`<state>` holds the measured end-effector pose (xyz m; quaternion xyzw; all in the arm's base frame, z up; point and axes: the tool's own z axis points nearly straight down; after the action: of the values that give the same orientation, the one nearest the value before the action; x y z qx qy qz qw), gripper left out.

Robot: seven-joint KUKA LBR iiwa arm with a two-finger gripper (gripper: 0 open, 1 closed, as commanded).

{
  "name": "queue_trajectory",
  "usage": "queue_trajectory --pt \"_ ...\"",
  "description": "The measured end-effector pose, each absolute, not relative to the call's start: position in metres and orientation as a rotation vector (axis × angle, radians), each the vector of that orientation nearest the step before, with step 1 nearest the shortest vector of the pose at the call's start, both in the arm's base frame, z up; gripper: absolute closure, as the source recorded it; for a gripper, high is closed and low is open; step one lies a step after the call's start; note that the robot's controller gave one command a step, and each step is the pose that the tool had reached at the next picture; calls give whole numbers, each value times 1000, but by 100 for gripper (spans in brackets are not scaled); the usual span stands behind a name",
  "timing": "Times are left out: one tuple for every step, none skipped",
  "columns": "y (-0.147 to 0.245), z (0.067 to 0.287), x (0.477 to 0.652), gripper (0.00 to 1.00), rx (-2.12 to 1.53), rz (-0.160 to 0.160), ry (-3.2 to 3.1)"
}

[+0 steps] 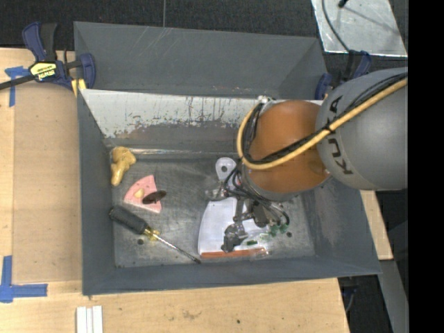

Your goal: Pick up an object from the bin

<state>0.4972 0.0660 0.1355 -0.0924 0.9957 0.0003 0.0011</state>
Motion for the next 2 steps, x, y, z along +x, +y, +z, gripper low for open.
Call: queue_trajectory --pt "64 134 500 0 -314 1 3123" --pt "45 85 546 100 -548 7 3050"
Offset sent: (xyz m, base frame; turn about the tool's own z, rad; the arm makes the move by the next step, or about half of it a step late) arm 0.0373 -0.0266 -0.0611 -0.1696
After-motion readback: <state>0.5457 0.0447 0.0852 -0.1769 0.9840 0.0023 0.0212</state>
